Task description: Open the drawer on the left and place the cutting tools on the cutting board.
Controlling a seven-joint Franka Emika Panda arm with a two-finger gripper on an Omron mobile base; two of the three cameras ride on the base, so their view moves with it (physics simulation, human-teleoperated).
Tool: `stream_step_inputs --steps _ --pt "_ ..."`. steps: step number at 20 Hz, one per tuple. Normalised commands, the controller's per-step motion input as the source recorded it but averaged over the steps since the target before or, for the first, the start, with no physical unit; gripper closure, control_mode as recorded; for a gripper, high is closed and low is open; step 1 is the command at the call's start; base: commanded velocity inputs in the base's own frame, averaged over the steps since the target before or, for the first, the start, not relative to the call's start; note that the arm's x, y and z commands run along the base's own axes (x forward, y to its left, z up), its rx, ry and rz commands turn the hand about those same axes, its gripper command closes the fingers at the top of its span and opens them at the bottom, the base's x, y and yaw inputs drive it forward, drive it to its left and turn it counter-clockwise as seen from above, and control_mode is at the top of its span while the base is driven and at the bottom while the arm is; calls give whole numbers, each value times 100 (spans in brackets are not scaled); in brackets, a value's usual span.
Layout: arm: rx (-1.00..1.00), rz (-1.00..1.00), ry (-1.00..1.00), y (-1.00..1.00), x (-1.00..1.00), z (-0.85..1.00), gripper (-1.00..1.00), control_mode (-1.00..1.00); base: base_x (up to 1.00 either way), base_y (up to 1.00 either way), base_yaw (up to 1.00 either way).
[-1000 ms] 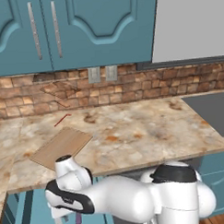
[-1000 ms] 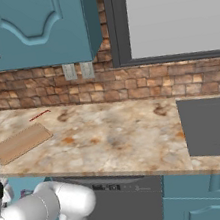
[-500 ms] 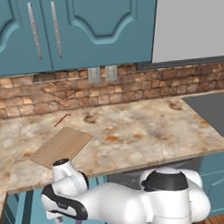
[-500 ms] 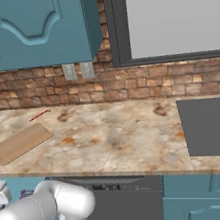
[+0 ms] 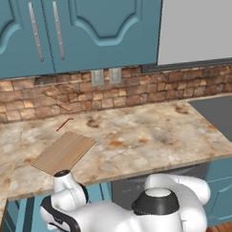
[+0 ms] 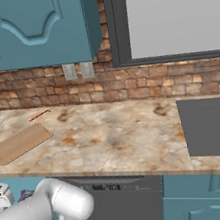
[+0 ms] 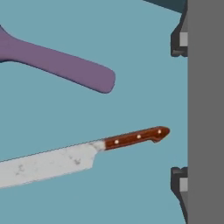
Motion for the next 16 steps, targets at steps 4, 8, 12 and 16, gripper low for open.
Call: stream_step_inputs --steps 4,8,12,16 --pt "0 0 0 23 15 -25 -100 -100 0 0 0" --pt "0 0 0 30 13 -21 -100 -100 0 0 0" --pt "0 0 0 35 14 -23 -100 -100 0 0 0" --pt "0 0 0 14 2 -38 -100 -100 0 0 0"
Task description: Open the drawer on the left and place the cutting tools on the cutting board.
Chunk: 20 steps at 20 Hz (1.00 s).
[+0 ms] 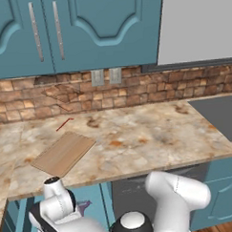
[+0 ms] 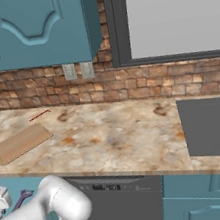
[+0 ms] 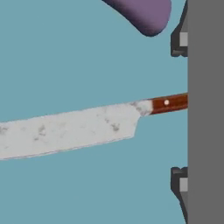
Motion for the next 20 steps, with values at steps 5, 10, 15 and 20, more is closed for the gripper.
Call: stream_step_inputs --steps 5,10,15,20 --pt "0 0 0 9 0 -41 -100 -100 0 0 0" --pt "0 0 0 8 0 -33 -100 -100 0 0 0" --pt "0 0 0 16 0 -29 -100 -100 0 0 0" --pt "0 0 0 15 -11 -33 100 -100 0 0 0"
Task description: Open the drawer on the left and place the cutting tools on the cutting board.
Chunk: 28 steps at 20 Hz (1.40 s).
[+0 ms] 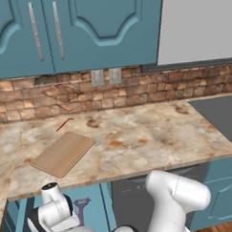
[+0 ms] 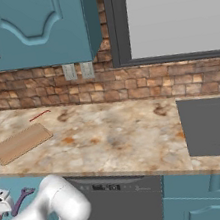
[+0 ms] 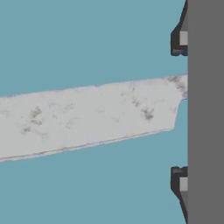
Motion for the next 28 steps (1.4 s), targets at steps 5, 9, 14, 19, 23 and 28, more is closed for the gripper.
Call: stream_step_inputs --steps 5,9,14,19,23,28 --pt "-1 0 -1 3 -3 -9 100 -100 0 0 0" --pt "0 0 -2 0 -56 -3 100 -100 0 0 0" --pt "0 -1 -7 0 -98 -1 100 -100 0 0 0" --pt "0 -11 -17 8 -24 97 100 -100 0 0 0" --pt "-1 -12 -19 13 24 100 100 -100 0 0 0" --pt "-3 -8 -21 -2 28 100 100 -100 0 0 0"
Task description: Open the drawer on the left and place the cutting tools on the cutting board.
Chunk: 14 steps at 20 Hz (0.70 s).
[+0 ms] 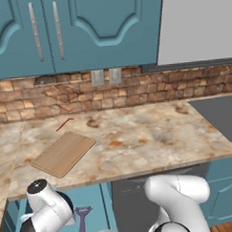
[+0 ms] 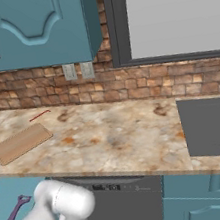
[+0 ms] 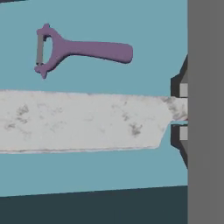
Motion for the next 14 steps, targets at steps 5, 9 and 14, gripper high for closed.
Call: stream_step_inputs --steps 5,9,14 --pt "-1 -5 -22 -35 55 100 100 -100 0 0 0" --pt "3 -8 -12 -55 96 98 100 -100 0 0 0" --pt "7 -5 -6 -63 100 81 100 -100 0 0 0"
